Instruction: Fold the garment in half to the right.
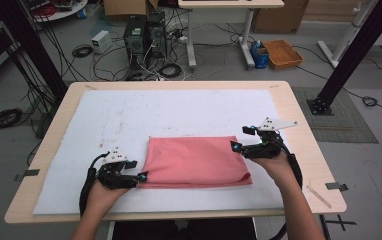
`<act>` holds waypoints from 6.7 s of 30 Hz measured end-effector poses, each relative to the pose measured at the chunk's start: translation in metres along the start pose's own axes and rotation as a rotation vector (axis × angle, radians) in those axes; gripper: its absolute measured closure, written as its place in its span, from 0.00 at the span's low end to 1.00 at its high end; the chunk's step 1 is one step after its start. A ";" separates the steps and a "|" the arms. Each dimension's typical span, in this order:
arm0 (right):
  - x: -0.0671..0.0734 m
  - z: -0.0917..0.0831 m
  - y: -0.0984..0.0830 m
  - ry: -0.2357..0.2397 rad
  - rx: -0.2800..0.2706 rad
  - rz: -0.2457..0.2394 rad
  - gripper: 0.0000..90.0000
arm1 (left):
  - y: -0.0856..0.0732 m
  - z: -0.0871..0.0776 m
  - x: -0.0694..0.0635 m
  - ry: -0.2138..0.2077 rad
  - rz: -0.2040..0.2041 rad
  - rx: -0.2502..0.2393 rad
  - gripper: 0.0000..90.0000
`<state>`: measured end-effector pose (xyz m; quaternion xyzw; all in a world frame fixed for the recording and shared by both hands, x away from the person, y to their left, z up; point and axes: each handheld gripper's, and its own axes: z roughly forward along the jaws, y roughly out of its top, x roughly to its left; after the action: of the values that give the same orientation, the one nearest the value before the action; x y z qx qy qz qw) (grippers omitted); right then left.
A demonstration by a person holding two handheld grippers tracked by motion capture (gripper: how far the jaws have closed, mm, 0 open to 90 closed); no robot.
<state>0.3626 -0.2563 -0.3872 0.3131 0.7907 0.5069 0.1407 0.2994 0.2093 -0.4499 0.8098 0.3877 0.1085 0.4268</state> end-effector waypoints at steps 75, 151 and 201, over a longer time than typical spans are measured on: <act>0.105 0.257 0.078 0.238 0.409 -0.168 0.34 | -0.001 -0.005 -0.012 -0.208 0.099 -0.076 0.90; 0.028 0.097 0.062 0.090 0.187 -0.221 0.95 | 0.117 0.074 -0.109 -0.491 0.243 -0.069 0.91; 0.001 0.035 0.013 -0.091 0.155 -0.104 0.56 | 0.075 0.045 -0.052 -0.204 0.088 -0.136 0.47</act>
<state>0.3857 -0.2270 -0.3912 0.3042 0.8356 0.4214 0.1779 0.3273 0.1198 -0.4114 0.8022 0.2981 0.0701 0.5126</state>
